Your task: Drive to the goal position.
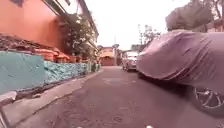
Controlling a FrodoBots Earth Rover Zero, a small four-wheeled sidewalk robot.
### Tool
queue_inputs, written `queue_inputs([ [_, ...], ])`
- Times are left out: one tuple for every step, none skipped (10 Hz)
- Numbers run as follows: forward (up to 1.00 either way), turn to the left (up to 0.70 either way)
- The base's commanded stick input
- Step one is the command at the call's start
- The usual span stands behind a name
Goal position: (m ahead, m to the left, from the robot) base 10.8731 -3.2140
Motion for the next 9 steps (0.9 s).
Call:
queue_inputs([
  [1.0,0.0],
  [1.0,0.0],
  [1.0,0.0],
  [1.0,0.0],
  [1.0,0.0],
  [1.0,0.0],
  [1.0,0.0],
  [1.0,0.0],
  [1.0,0.0],
])
